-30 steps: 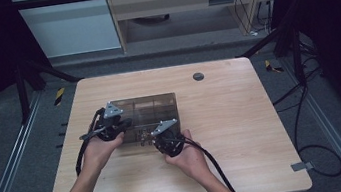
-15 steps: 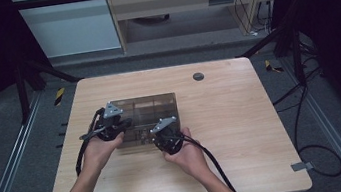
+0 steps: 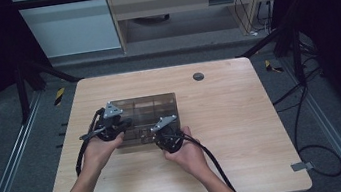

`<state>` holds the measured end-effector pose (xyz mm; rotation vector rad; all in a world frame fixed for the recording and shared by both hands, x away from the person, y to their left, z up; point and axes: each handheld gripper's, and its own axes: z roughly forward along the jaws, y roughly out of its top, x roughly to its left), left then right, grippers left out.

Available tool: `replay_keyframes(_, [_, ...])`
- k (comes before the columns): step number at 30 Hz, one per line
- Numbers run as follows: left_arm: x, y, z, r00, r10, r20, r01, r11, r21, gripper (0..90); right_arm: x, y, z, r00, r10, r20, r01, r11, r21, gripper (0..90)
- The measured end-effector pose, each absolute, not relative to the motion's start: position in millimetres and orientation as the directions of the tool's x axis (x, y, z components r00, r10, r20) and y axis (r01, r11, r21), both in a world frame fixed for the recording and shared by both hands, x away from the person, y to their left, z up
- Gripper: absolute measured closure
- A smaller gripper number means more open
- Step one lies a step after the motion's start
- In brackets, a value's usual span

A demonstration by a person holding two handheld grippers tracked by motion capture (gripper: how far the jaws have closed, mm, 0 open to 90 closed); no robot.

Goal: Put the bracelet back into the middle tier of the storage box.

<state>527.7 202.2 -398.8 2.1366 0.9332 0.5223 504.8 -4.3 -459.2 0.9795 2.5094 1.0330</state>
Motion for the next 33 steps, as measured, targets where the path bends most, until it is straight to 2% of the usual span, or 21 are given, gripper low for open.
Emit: replay_keyframes(33, [525.9, 200.4, -398.9, 0.659, 0.748, 0.079, 0.447, -0.473, 0.759, 89.6, 514.7, -2.2, -454.6, -0.730, 0.684, -0.001, 0.490, 0.523, 0.698, 90.0])
